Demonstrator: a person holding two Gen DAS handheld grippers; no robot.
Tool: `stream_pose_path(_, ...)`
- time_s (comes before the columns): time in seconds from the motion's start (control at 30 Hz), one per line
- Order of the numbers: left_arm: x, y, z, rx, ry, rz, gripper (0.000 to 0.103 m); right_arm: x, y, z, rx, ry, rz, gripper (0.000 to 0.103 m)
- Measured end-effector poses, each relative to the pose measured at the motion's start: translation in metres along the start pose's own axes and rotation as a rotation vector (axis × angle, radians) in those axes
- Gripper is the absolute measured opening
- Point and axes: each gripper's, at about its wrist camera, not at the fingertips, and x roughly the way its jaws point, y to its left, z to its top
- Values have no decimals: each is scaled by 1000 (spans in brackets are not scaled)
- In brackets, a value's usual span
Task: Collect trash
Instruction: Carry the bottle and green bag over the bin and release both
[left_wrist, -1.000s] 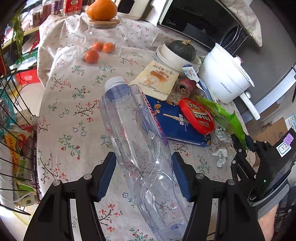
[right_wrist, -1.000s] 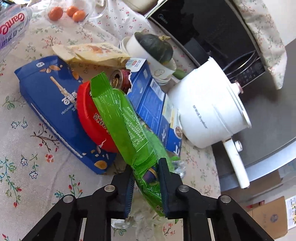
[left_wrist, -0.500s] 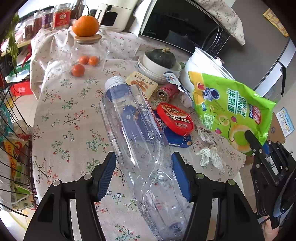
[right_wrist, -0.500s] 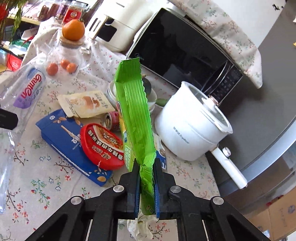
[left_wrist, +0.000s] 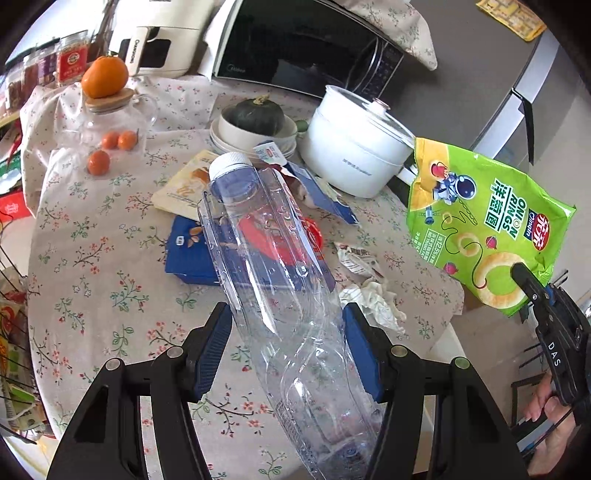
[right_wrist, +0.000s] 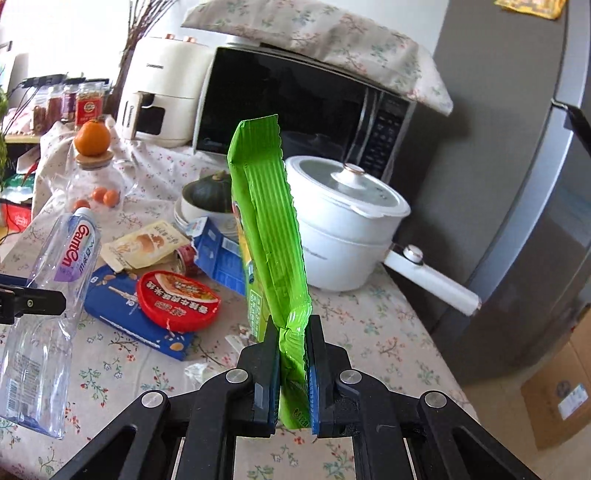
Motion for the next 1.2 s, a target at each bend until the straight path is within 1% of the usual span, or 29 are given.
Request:
stream_pose_path(0.2, 8, -40, -5, 60, 14, -56, 65, -21, -49, -23, 98, 59, -48, 8)
stream_pose_path(0.33, 12, -69, -9, 110, 18, -88, 65, -39, -82, -42, 139, 99, -91, 8)
stream_pose_path(0.47, 20, -96, -17, 155, 29, -112, 65, -48, -112, -73, 191, 175, -133, 8)
stream_pose_path(0.63, 30, -124, -29, 205, 47, -131, 65, -51, -142, -119, 274, 297, -143, 8)
stream_pose_path(0.73, 37, -137, -34, 233, 43, -134, 65, -49, -161, -146, 344, 372, -118, 8)
stream_pose_path(0.87, 46, -152, -40, 265, 47, -140, 65, -34, -177, -179, 455, 488, -33, 8)
stream_pose_path(1.0, 53, -164, -47, 293, 51, -146, 65, -14, -180, -198, 502, 568, 30, 9)
stream_pose_path(1.07, 56, -170, -50, 309, 50, -147, 65, -5, -179, -204, 506, 605, 33, 11)
stream_pose_path(1.2, 62, -179, -55, 325, 43, -151, 65, 10, -180, -218, 517, 676, 26, 11)
